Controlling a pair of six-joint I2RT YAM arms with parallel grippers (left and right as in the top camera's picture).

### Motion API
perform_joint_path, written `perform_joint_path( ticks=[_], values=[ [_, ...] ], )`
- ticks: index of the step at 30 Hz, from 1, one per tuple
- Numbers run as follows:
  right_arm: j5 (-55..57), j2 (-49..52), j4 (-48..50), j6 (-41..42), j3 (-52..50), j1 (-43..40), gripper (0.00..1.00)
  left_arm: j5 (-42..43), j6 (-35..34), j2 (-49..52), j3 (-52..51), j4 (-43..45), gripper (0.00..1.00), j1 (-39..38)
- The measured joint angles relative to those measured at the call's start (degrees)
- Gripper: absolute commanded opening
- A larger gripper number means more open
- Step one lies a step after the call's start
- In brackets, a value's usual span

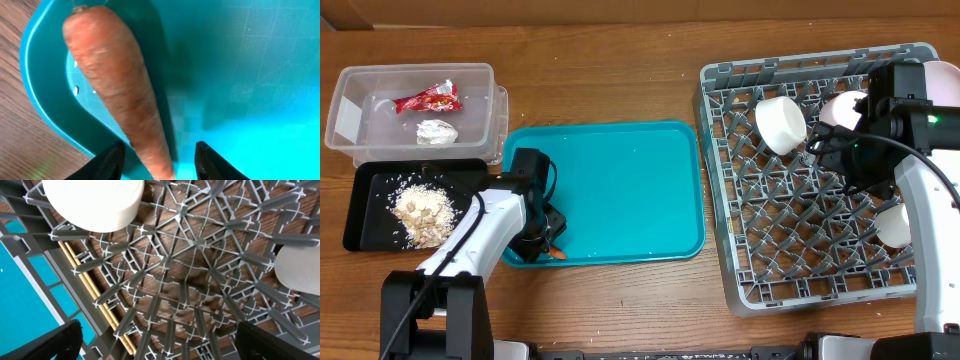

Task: Sort waste into correct bins and load items into the dishwasher
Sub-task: 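Grasp the carrot on the teal tray with the left gripper, then carry the carrot left and drop it onto the black tray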

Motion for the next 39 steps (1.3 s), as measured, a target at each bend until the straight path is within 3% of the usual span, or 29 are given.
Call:
perform_joint_path(
  ticks=[13, 15, 21, 25, 33, 39],
  values=[
    [0.02, 0.0, -0.44, -0.52, 0.0, 0.0, 1.0, -0.07, -0.07, 3.15, -0.57, 2.71, 0.61, 0.0],
    [0.02, 0.0, -0.46, -0.52, 0.0, 0.0, 1.0, -0.04, -0.07, 3.43, -0.48, 3.06, 0.57, 0.0],
    [0.0, 0.0, -0.48, -0.74, 0.0, 0.0, 1.0, -0.02, 0.26, 4.02, 0.09, 4.57, 0.32, 0.0],
    [0.02, 0.0, -0.48, -0.74, 0.0, 0.0, 1.0, -0.22, 1.68, 4.48, 0.63, 4.92, 0.09, 0.0],
    [0.0, 0.0, -0.46, -0.76, 0.0, 0.0, 1.0, -2.08, 5.88, 6.32, 3.76, 1.44, 0.04, 0.0],
    [0.02, 0.0, -0.66, -0.76, 0.0, 0.02, 1.0, -5.57, 6.91, 6.91, 11.26, -6.99, 0.04, 0.0]
  ],
)
